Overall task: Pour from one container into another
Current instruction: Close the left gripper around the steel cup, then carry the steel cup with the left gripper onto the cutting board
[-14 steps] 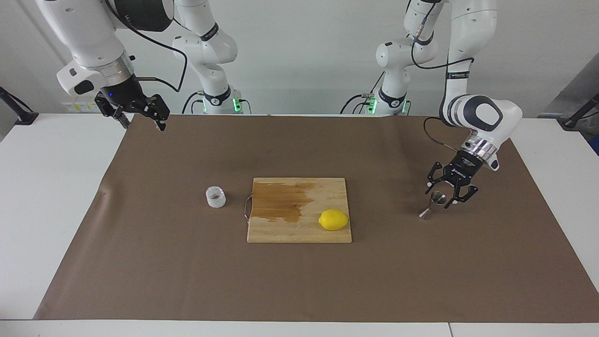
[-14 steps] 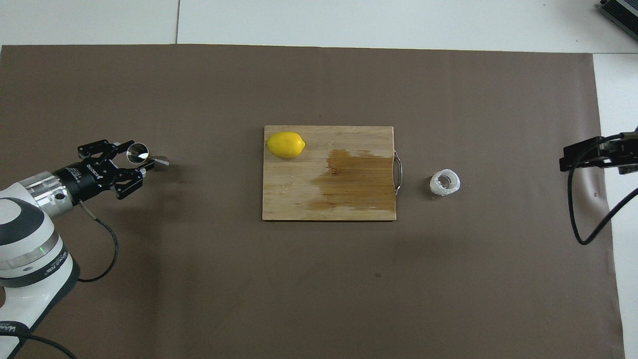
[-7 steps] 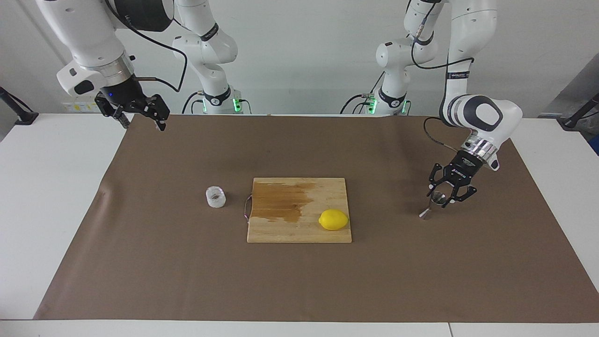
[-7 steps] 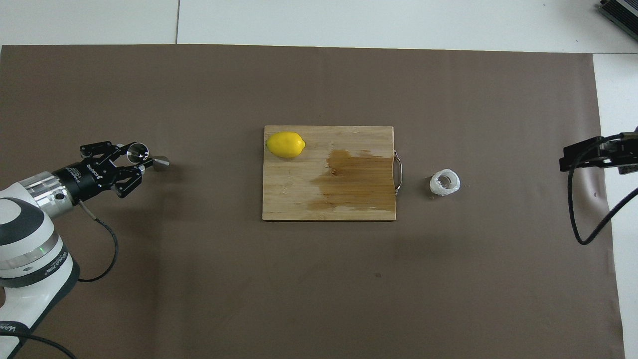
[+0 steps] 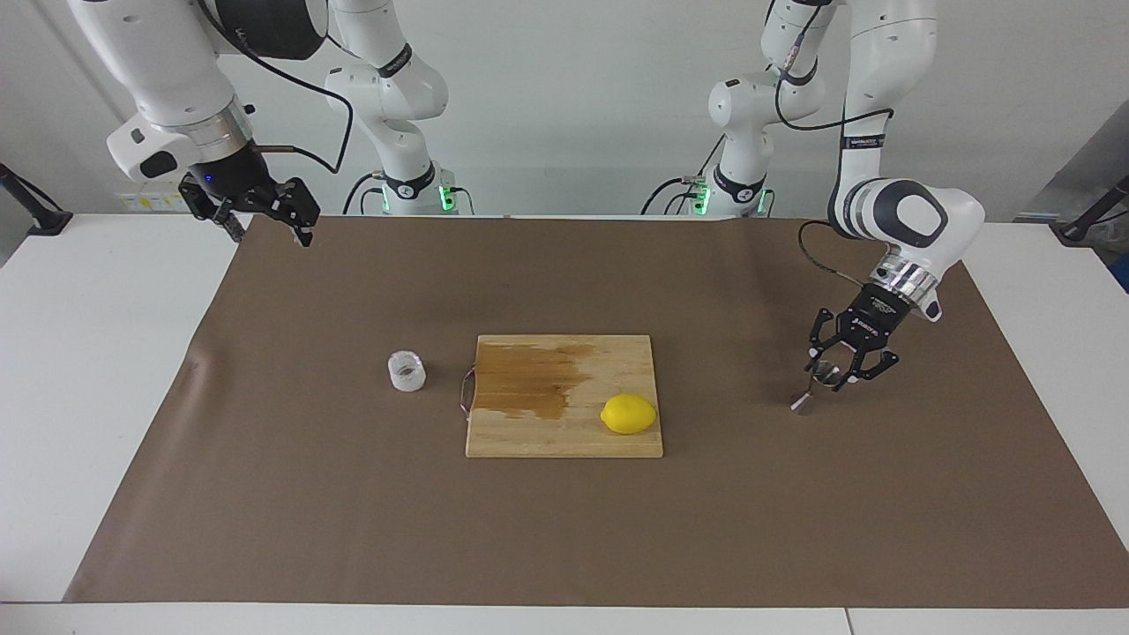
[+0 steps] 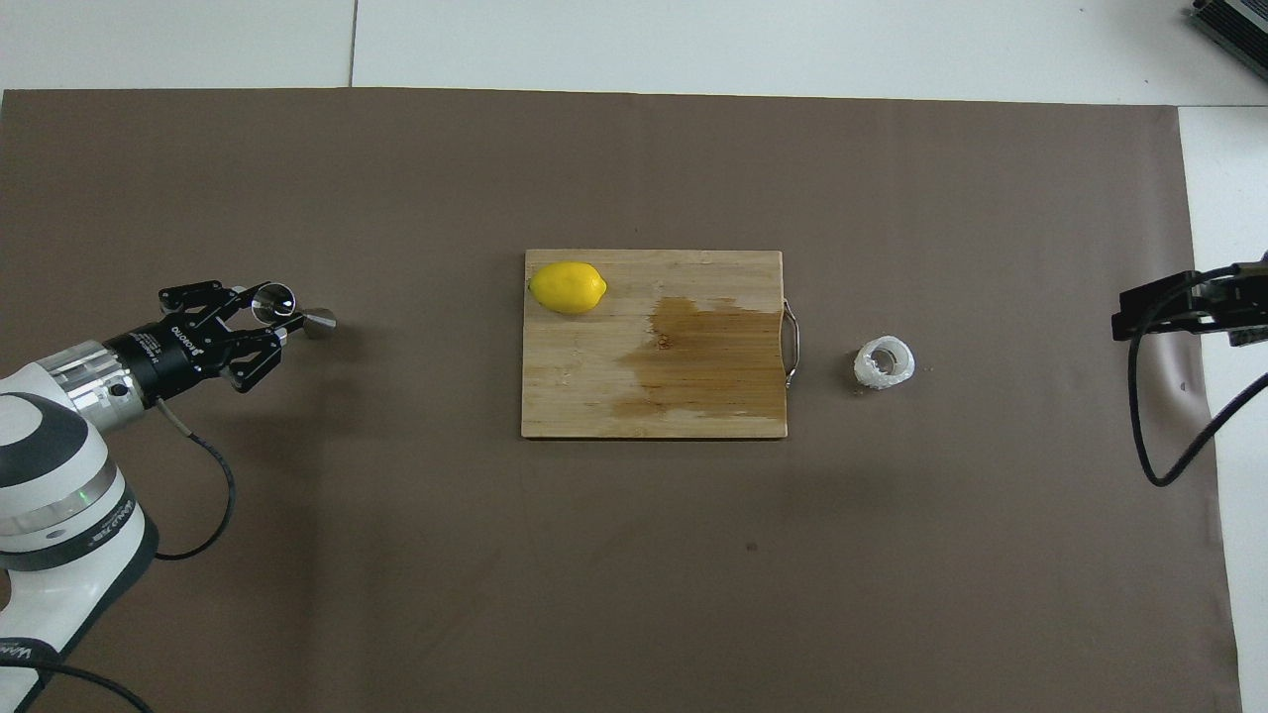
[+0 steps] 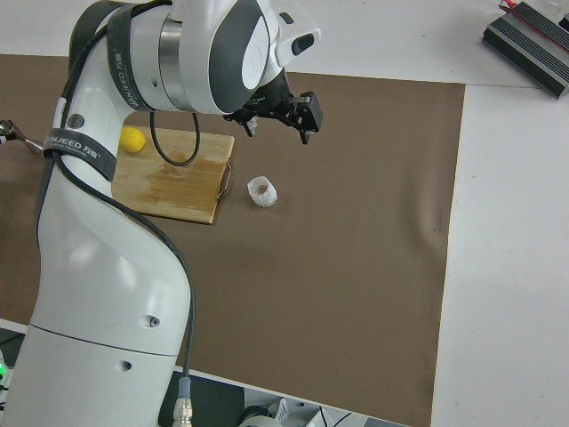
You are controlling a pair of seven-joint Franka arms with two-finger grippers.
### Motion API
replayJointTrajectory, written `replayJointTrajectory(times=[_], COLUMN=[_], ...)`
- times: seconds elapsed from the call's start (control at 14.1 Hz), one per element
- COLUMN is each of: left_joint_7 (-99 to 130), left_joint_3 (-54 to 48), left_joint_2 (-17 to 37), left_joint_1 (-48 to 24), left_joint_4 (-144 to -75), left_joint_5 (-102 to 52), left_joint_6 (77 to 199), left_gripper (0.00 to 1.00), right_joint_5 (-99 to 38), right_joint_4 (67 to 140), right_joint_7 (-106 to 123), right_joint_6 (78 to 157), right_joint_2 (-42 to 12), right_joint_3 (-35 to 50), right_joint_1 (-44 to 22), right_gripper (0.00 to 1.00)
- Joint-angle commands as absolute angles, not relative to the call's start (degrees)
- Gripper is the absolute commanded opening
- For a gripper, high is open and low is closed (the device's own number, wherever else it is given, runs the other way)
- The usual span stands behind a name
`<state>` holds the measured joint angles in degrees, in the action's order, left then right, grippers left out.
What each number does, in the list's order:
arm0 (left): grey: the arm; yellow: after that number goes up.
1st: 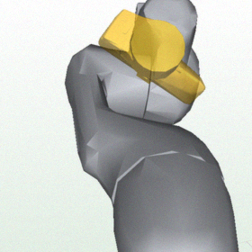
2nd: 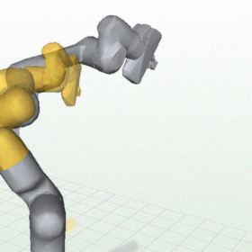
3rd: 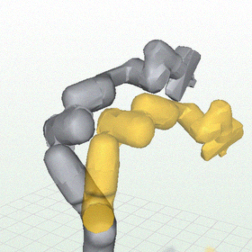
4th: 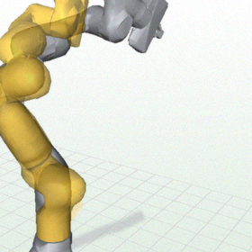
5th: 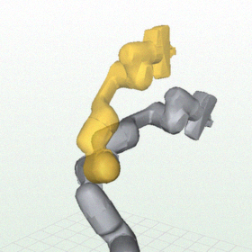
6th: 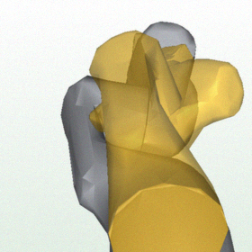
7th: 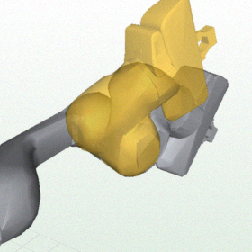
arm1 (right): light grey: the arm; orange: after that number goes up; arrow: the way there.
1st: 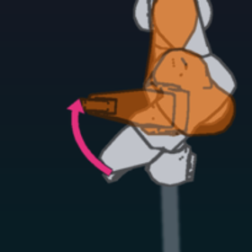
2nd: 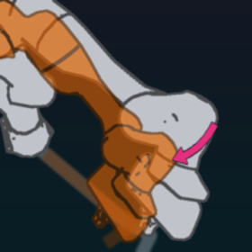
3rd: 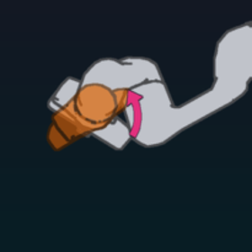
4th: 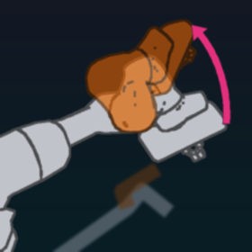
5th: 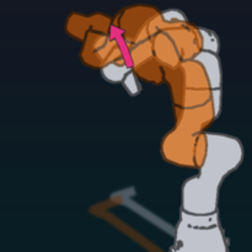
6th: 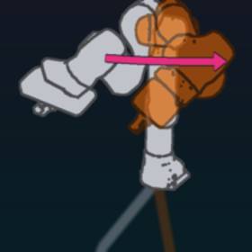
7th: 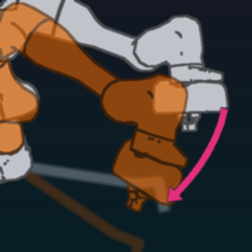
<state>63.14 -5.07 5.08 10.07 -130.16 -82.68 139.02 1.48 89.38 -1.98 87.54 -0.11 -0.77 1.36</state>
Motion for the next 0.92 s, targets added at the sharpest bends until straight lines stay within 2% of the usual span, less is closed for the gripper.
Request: replayJointTrajectory(times=[0.0,0.28,0.71,0.85], left_joint_7=[63.5,65.0,74.9,79.4], left_joint_3=[-5.1,-5.8,-5.8,-5.8], left_joint_2=[5.0,4.4,4.1,4.2], left_joint_1=[9.1,7.3,-4.8,-10.9], left_joint_4=[-128.8,-127.1,-122.0,-120.4], left_joint_5=[-83.3,-83.2,-83.2,-83.2], left_joint_6=[139.4,139.1,141.1,147.8], left_gripper=[0.0,0.0,0.0,0.0], right_joint_5=[0.7,0.7,0.8,0.7], right_joint_4=[90.4,90.4,90.4,90.4], right_joint_7=[-2.0,-2.0,-2.0,-2.0], right_joint_6=[86.9,86.9,86.9,86.9], right_joint_2=[1.0,1.0,1.0,1.0], right_joint_3=[-0.4,-0.4,-0.4,-0.4], right_joint_1=[2.0,2.0,2.0,2.0], right_gripper=[1.0,1.0,1.0,1.0])
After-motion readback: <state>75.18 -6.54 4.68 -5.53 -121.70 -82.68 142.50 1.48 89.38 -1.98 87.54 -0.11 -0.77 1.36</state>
